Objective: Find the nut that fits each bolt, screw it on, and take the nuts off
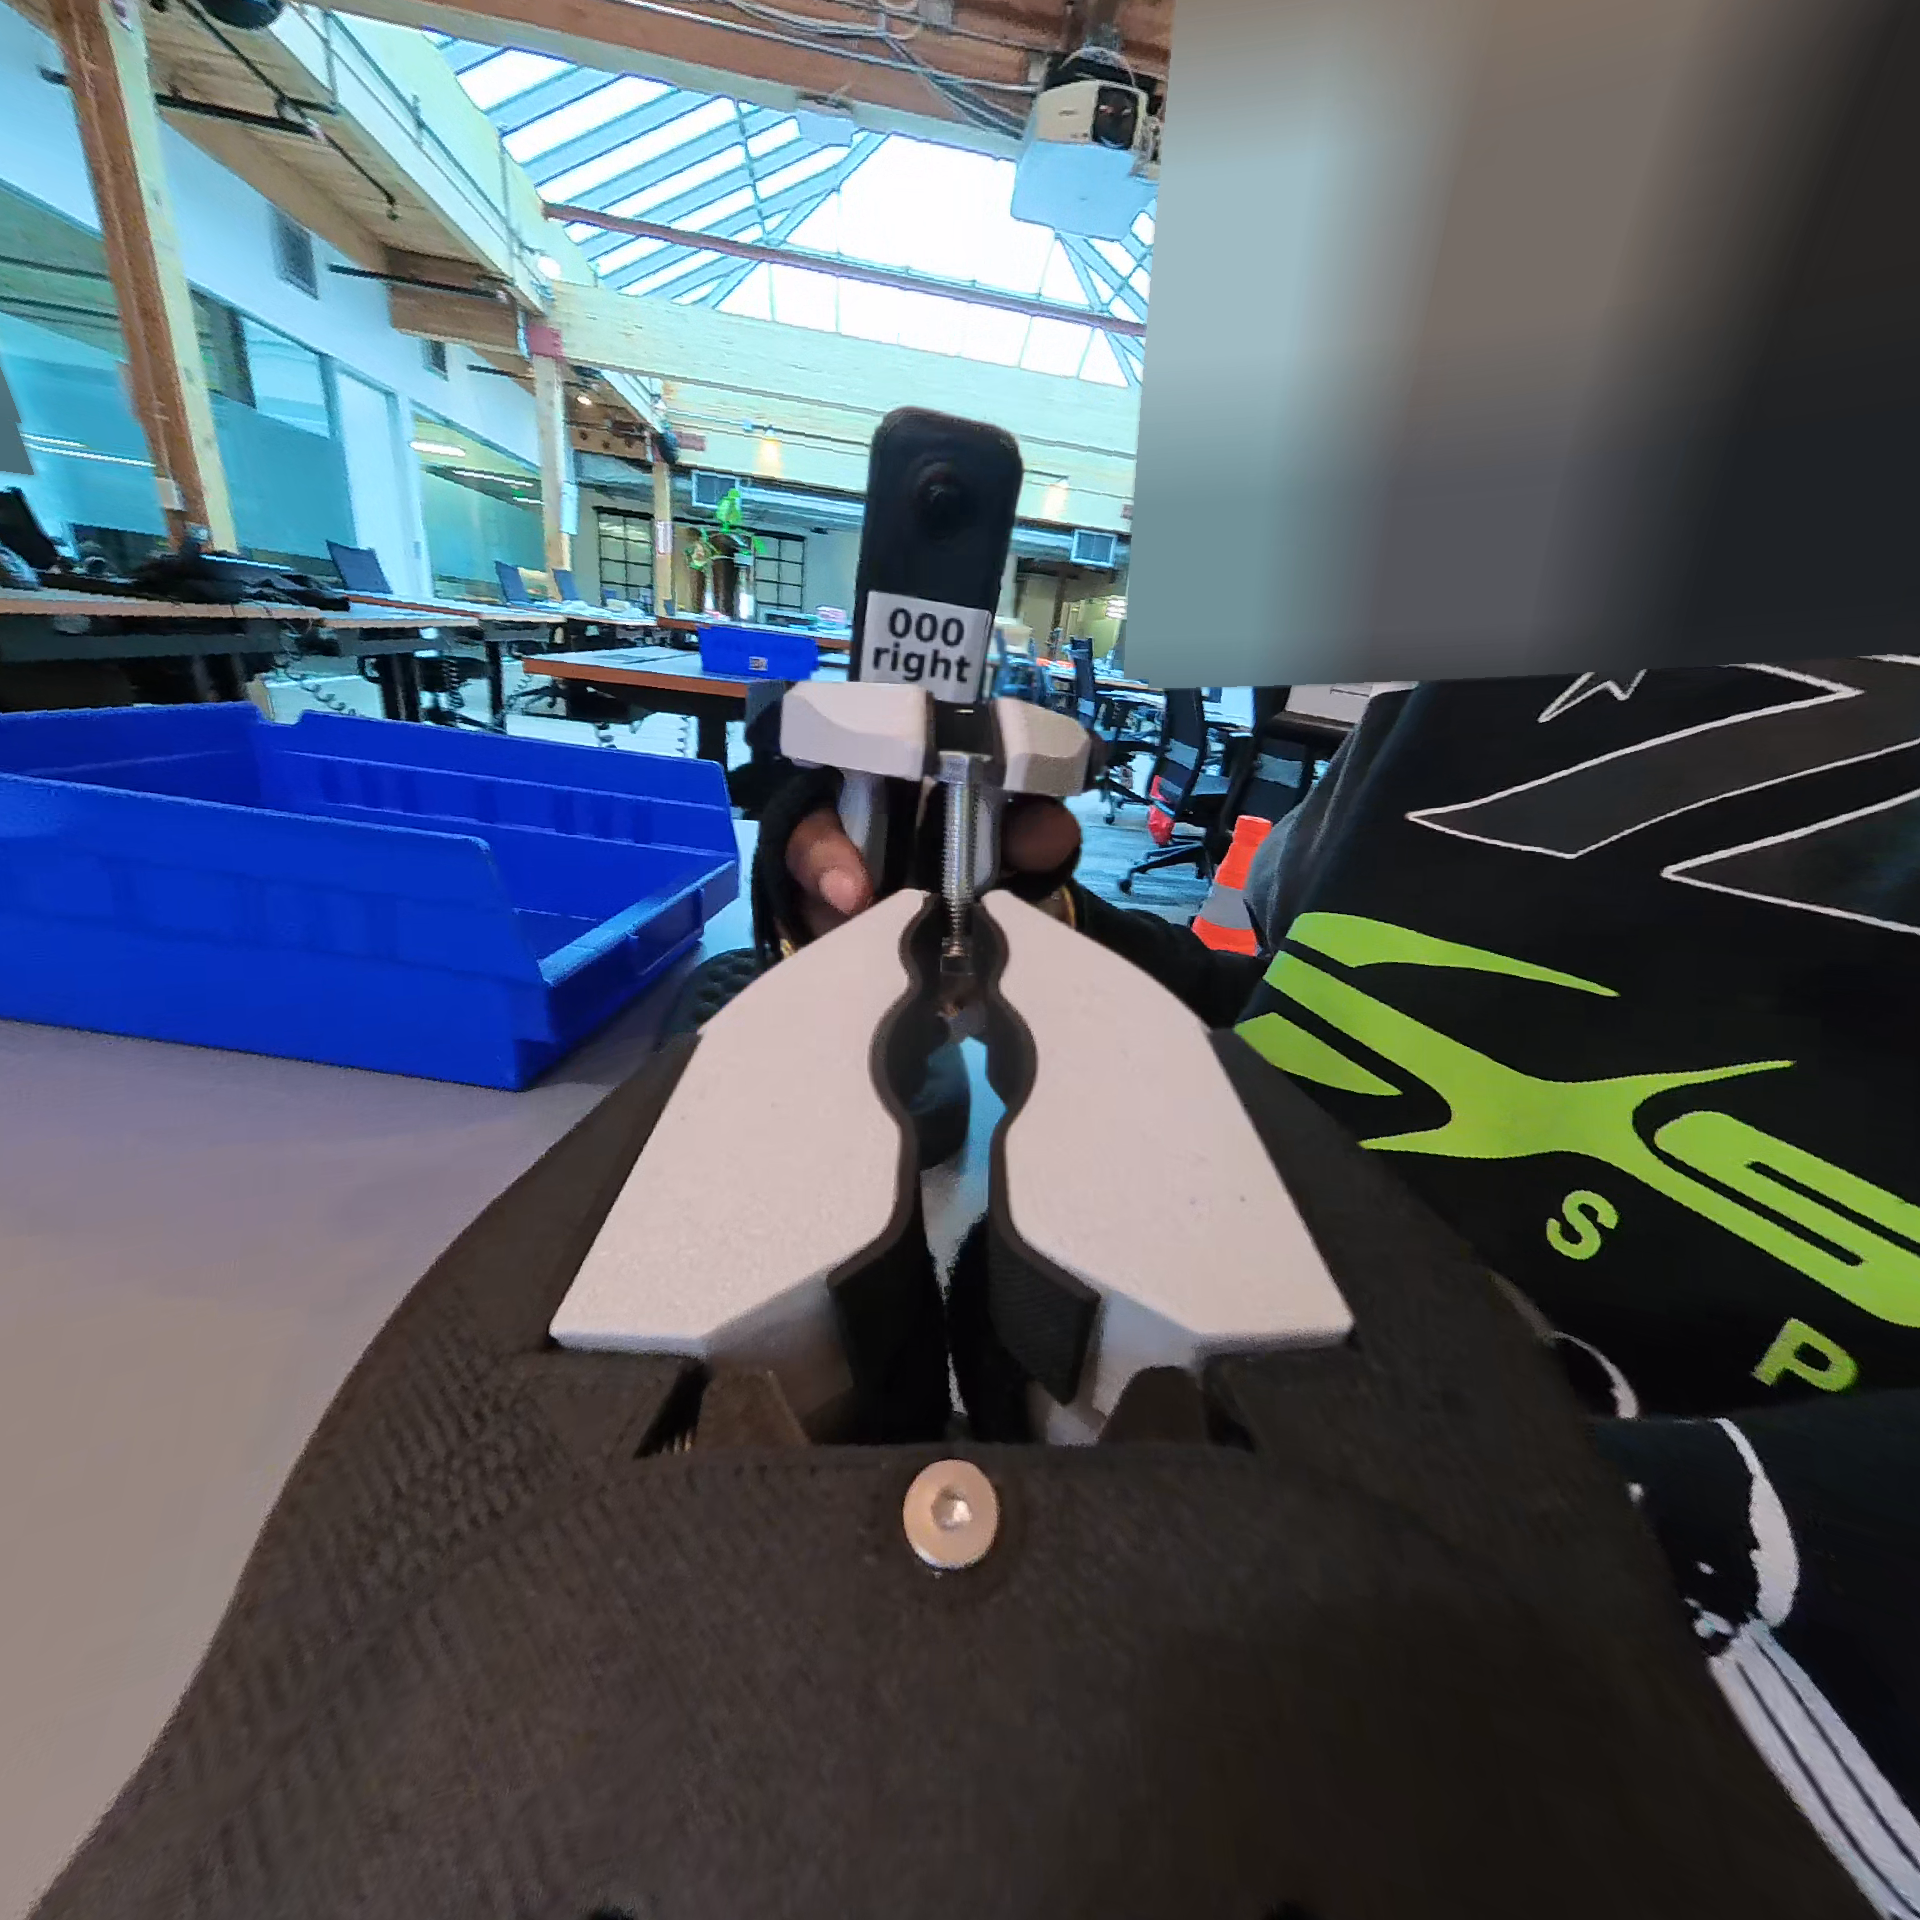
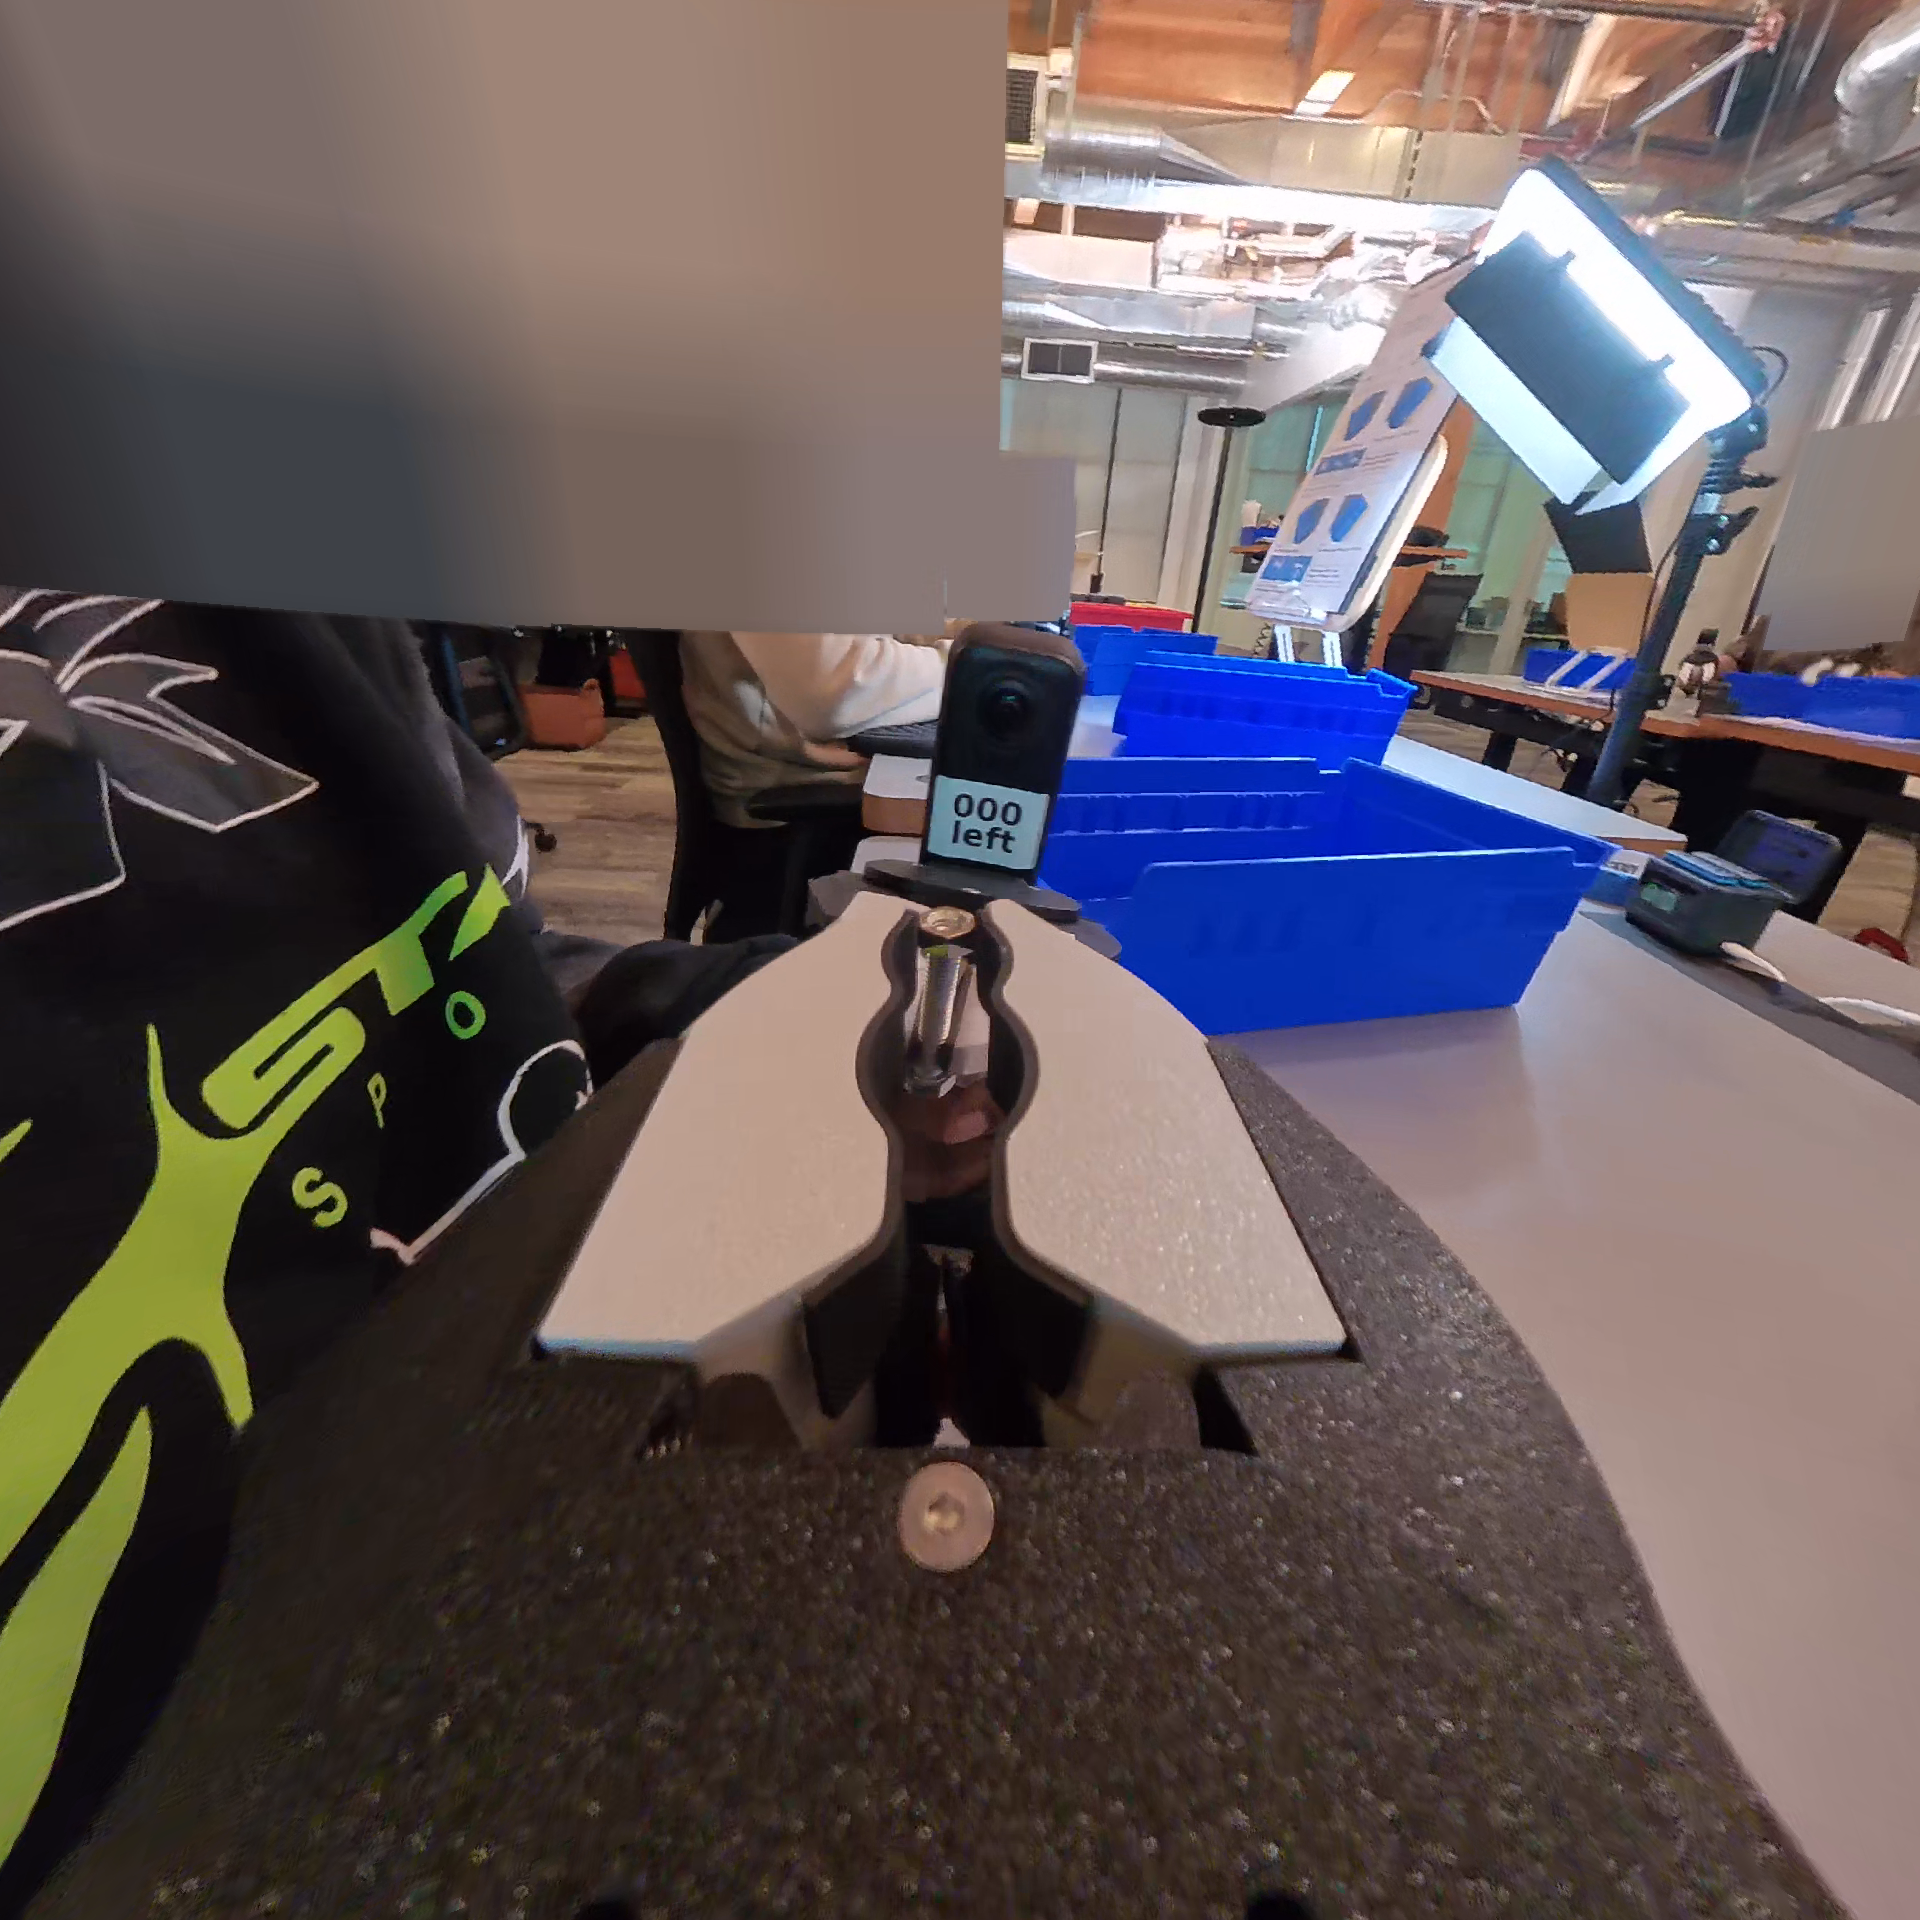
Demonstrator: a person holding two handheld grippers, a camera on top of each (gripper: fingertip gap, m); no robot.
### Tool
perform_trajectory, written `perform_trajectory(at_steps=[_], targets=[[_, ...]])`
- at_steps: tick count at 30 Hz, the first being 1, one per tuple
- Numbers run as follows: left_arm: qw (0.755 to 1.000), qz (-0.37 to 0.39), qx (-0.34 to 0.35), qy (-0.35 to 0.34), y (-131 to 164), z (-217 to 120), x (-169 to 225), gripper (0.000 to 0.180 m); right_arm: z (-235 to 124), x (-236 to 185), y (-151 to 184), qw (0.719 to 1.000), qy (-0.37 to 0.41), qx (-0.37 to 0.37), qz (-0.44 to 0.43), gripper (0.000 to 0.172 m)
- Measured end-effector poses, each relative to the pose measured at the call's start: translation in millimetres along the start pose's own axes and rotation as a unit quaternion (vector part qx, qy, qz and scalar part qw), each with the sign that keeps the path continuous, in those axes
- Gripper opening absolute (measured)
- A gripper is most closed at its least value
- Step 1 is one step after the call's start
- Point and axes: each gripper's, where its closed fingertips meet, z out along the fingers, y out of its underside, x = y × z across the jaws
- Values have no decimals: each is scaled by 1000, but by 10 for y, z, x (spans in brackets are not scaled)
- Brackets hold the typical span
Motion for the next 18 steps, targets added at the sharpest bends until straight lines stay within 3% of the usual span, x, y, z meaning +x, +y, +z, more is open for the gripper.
perform_trajectory(at_steps=[9, 18], targets=[[991, 41, 28, -122, -96, -105, -286, 5, 36, 412, -44, 989, 130, 42, 53, 45], [992, 35, 33, -118, -107, -117, -288, 5, 27, 472, 7, 988, 143, 34, 53, 44]])
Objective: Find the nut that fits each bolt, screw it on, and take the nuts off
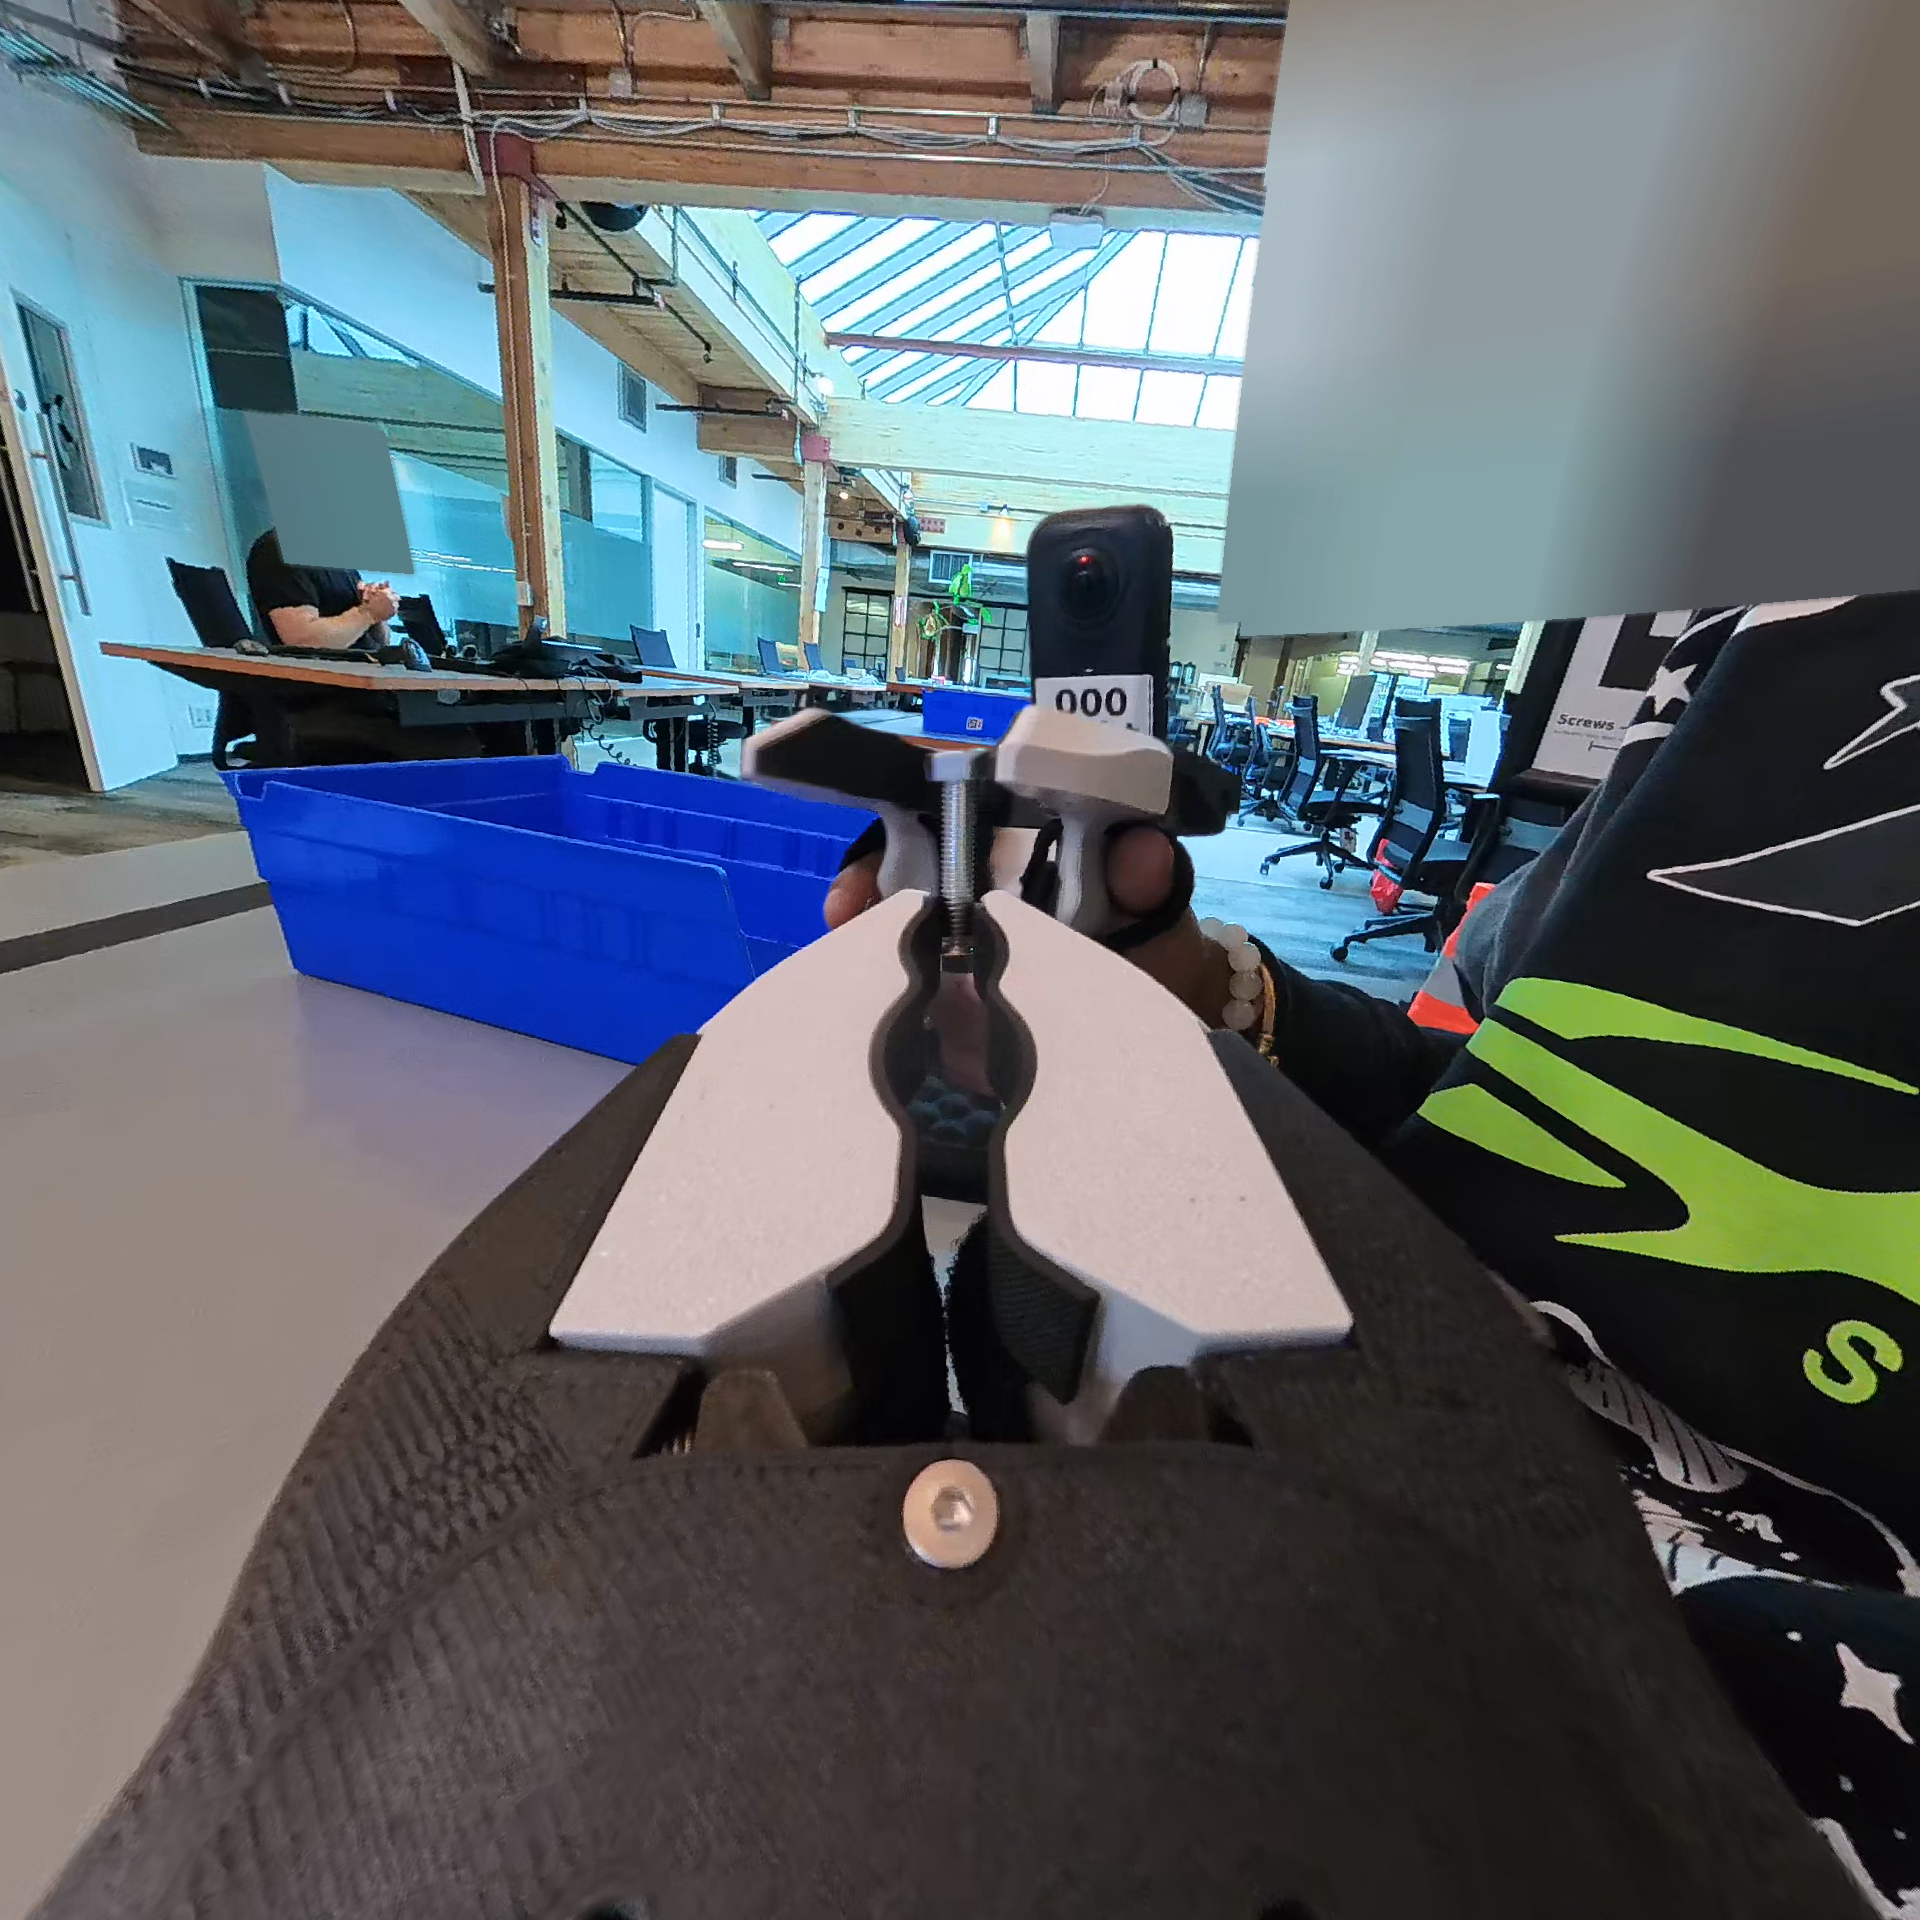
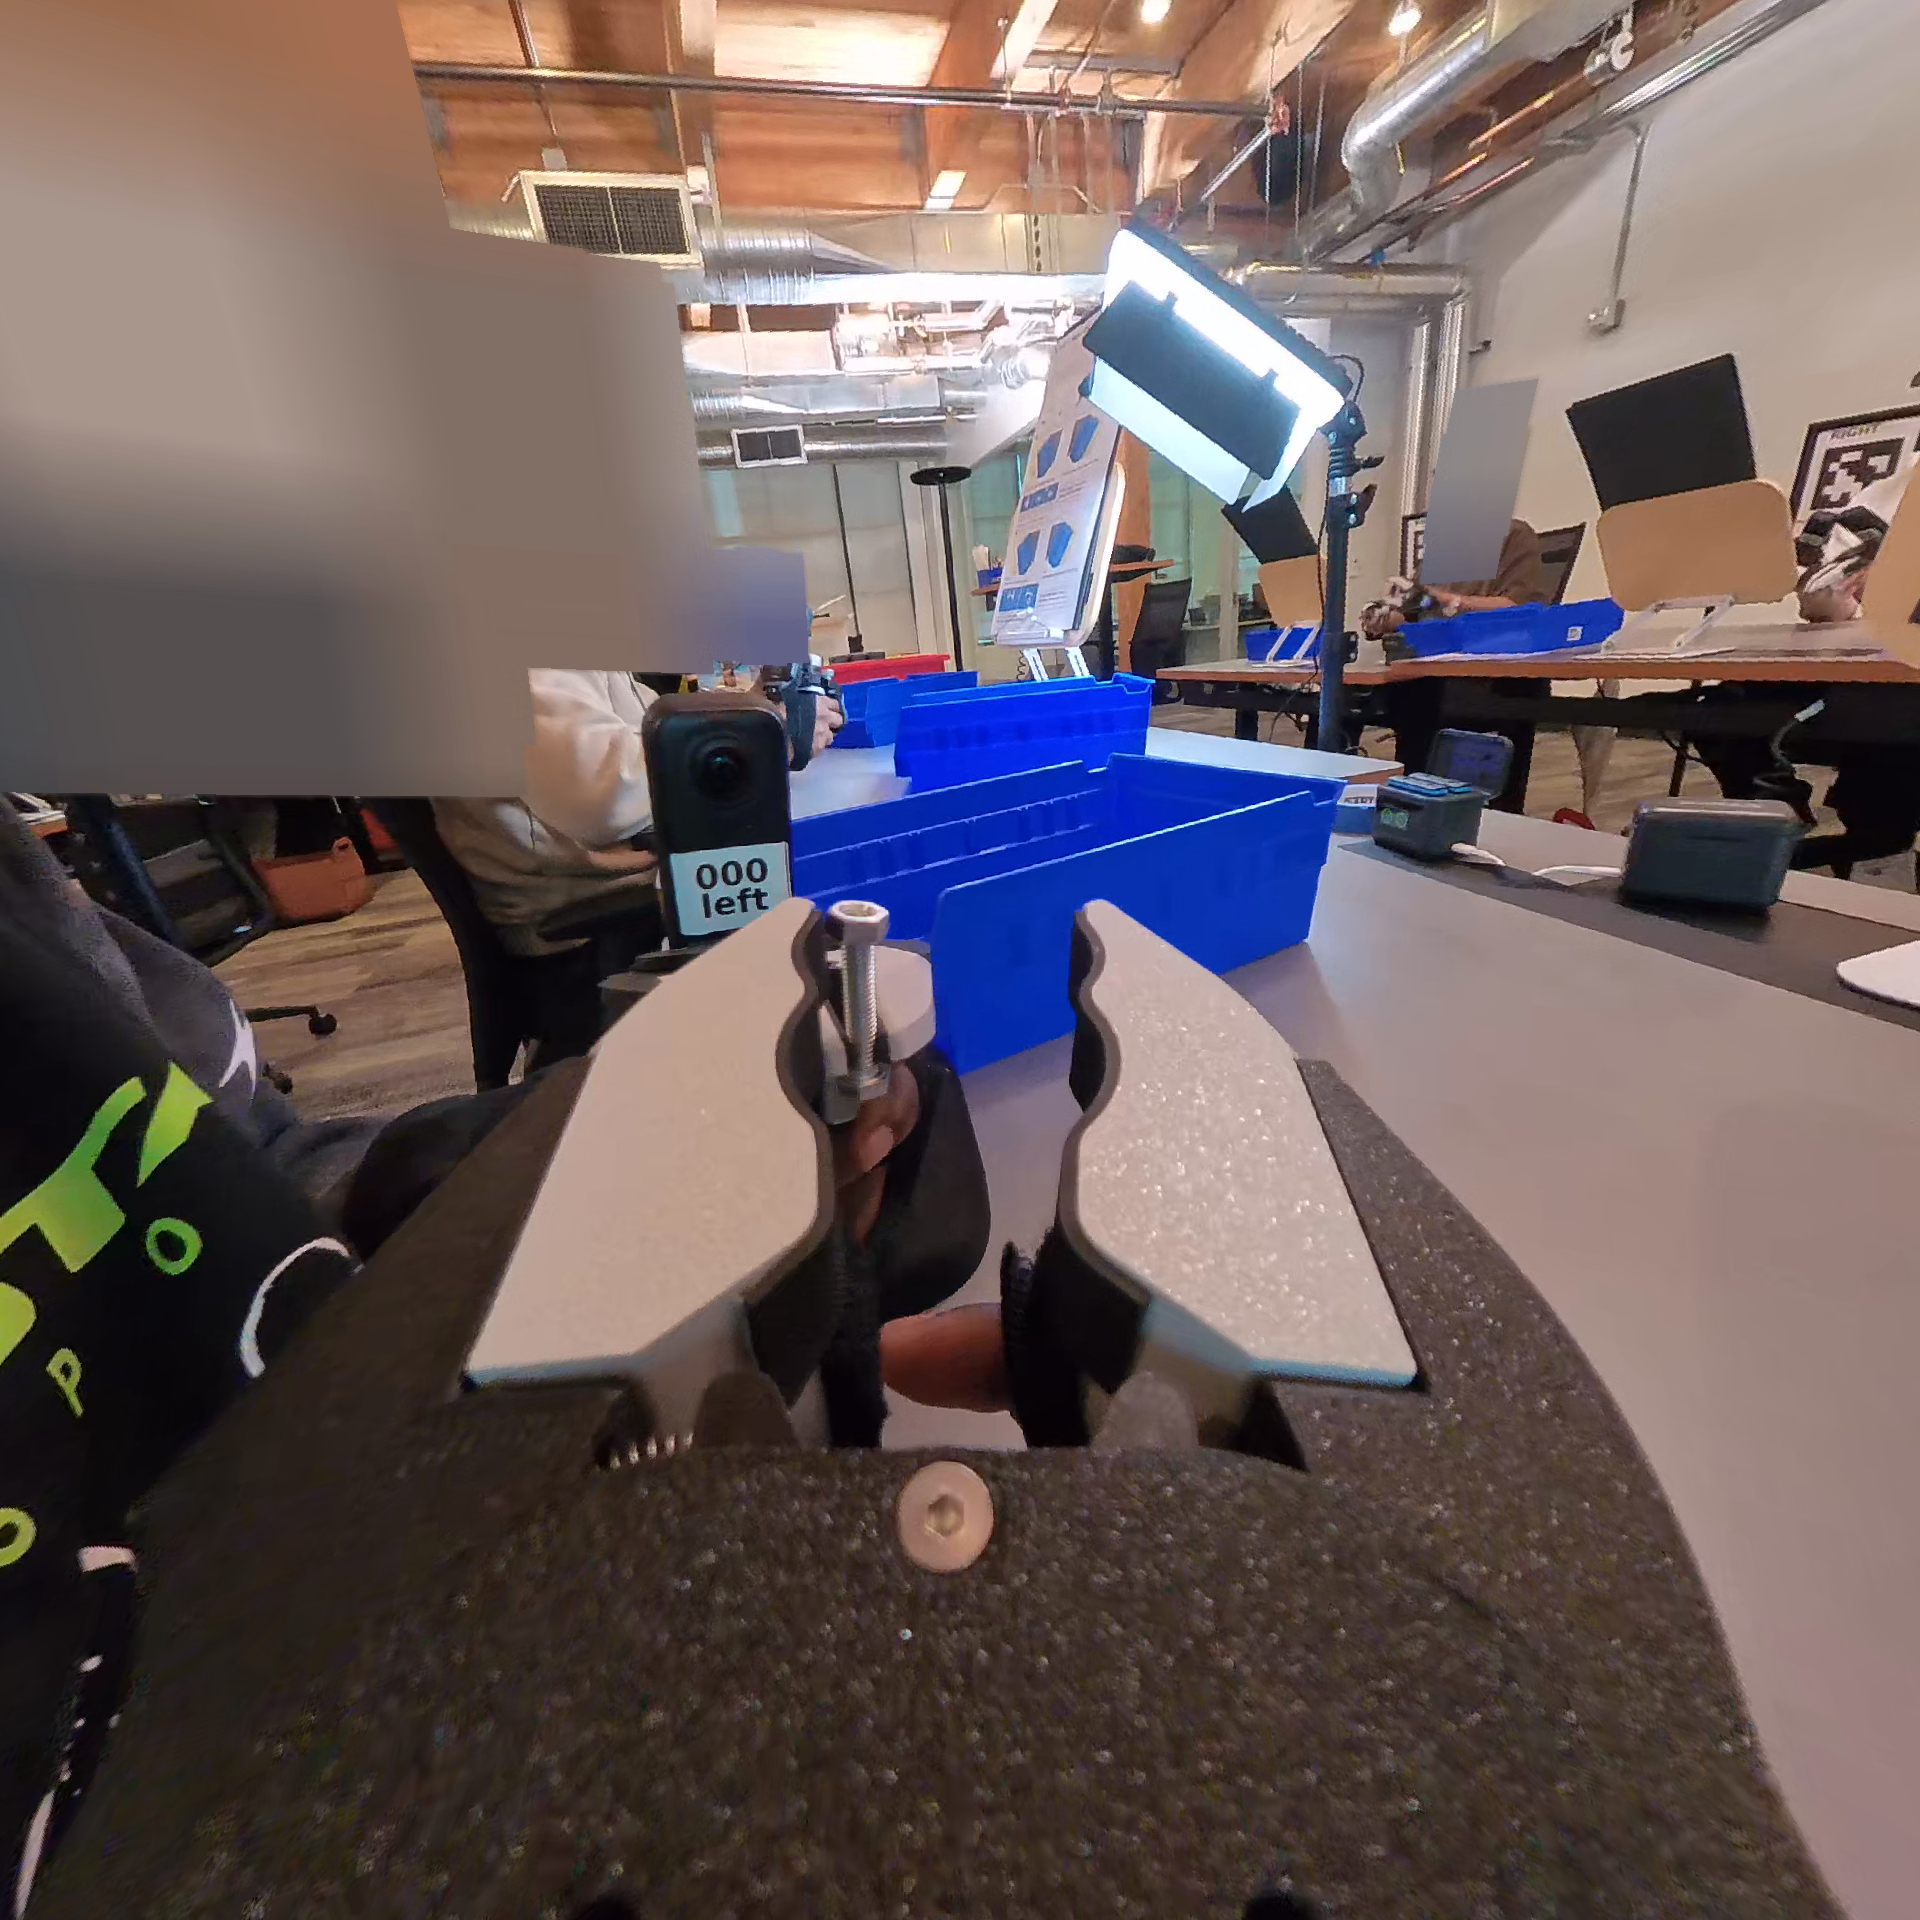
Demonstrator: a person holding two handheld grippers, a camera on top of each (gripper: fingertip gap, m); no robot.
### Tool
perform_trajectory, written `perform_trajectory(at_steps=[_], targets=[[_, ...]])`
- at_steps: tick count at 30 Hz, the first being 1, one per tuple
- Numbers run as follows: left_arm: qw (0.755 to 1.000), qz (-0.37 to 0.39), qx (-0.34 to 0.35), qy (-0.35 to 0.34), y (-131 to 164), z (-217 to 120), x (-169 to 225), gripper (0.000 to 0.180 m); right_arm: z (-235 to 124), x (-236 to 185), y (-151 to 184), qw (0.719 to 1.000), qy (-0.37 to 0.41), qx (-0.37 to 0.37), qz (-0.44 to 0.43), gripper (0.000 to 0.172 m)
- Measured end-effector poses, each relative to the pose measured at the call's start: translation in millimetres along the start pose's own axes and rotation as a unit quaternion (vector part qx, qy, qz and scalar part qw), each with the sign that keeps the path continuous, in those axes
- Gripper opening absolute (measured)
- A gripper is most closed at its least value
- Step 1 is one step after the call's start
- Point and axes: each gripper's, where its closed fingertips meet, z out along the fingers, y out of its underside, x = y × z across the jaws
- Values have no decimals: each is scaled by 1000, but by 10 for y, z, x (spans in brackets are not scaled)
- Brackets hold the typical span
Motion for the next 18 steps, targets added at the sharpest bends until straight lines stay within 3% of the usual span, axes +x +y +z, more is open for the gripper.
perform_trajectory(at_steps=[11, 18], targets=[[1000, 1, -5, 1, 16, 5, 3, 5, -2, -168, 21, 999, -44, -18, -17, 12], [1000, 0, -10, 5, 31, 12, 11, 5, -115, -145, -148, 998, -32, 4, -46, 11]])
